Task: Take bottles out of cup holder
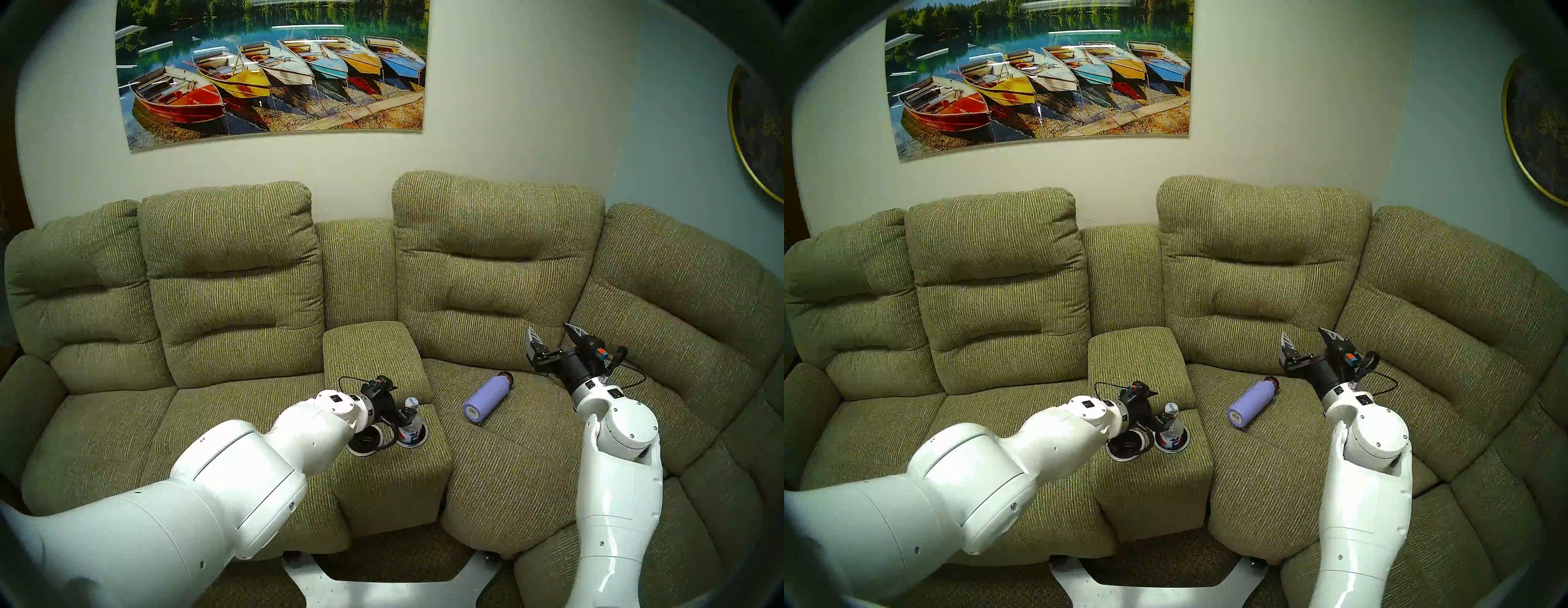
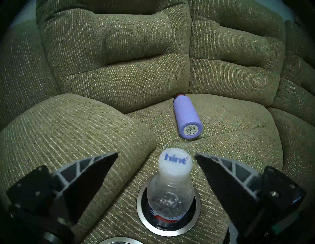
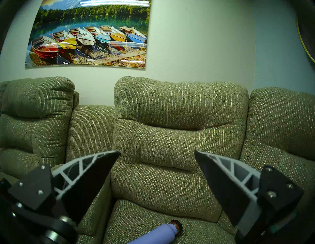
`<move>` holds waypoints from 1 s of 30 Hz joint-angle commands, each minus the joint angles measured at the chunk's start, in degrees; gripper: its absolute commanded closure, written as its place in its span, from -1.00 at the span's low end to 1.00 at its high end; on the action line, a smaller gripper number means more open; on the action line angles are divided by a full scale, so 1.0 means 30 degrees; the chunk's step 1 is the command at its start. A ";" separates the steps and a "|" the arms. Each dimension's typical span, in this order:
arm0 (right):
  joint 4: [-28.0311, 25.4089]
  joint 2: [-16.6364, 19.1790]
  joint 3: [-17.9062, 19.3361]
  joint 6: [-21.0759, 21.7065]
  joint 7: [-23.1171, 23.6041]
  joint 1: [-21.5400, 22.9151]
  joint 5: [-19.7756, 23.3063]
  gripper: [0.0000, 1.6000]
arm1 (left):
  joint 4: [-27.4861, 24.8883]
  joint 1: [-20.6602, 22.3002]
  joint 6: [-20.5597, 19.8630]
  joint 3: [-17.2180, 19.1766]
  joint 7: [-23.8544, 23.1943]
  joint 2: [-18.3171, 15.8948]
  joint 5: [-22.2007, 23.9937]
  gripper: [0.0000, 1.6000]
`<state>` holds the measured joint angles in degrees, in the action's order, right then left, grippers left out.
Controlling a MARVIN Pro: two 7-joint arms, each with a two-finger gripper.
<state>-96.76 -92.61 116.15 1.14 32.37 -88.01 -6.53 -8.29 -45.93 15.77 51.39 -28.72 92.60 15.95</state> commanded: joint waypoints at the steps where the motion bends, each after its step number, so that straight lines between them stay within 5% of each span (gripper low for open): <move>1: -0.0383 0.0019 -0.0027 -0.0077 0.0000 0.0179 0.0052 -1.00 | -0.0121 0.0406 0.0026 -0.0081 -0.0040 0.0500 -0.0079 -1.00; 15: -0.0373 0.0022 -0.0027 -0.0079 0.0001 0.0182 0.0052 -1.00 | 0.0115 0.0224 -0.0091 0.0029 0.0375 0.0648 -0.0158 -1.00; 16: -0.0371 0.0022 -0.0027 -0.0080 0.0001 0.0183 0.0052 -1.00 | 0.0137 0.0225 -0.0133 0.0075 0.0400 0.0658 -0.0124 0.35; 18: -0.0368 0.0023 -0.0027 -0.0082 0.0001 0.0183 0.0052 -1.00 | 0.0194 0.0253 -0.0251 0.0156 0.0419 0.0683 -0.0056 1.00; 30: -0.0367 0.0024 -0.0027 -0.0084 0.0001 0.0184 0.0052 -1.00 | 0.0296 0.0144 -0.0419 0.0540 0.0555 0.0607 0.0212 1.00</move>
<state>-96.72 -92.60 116.15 1.13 32.37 -88.00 -6.53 -7.46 -45.77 14.57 52.62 -26.69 94.24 16.18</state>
